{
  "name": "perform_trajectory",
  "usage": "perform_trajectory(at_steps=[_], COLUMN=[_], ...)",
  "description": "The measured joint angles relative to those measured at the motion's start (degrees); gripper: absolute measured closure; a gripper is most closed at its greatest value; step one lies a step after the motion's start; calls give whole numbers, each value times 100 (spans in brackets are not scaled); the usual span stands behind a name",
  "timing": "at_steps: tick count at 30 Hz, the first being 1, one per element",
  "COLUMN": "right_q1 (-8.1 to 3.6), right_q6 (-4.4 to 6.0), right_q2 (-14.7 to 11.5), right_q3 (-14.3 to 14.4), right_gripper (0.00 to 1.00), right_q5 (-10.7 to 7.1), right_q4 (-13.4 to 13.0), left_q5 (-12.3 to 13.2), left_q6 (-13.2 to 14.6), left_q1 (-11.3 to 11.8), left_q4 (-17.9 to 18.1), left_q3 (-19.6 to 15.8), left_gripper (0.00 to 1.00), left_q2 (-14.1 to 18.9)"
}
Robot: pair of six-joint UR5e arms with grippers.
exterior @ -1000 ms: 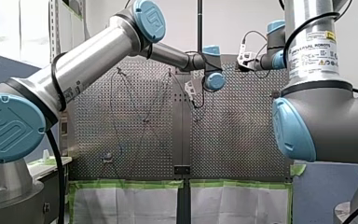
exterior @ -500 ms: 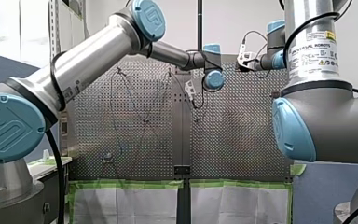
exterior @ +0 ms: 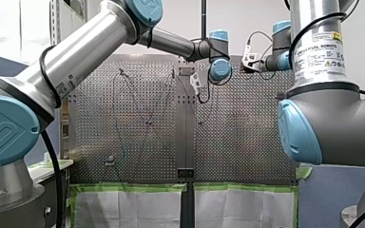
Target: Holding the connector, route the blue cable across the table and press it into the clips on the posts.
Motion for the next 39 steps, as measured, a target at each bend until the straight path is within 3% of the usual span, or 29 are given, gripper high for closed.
perform_trajectory(at_steps=[14,20,29,32,35,39], right_q1=[5,5,100,151,199,111], right_q6=[-12,-25,-36,-9,-8,-8], right_q2=[0,-4,-5,78,79,82], right_q3=[1,0,0,-2,-1,-1], right_gripper=[100,100,100,100,100,100], right_q5=[14,17,5,-190,-189,-190], right_q4=[10,14,18,7,7,7], left_q5=[22,255,650,785,931,1134], left_q6=[78,36,-332,-433,-422,-301], left_q1=[-32,-53,124,247,394,511], left_q4=[665,907,626,498,349,145], left_q3=[-698,-990,-1393,-1524,-1673,-1874], left_gripper=[0,0,0,0,0,0], left_q2=[691,990,1392,1526,1612,1525])
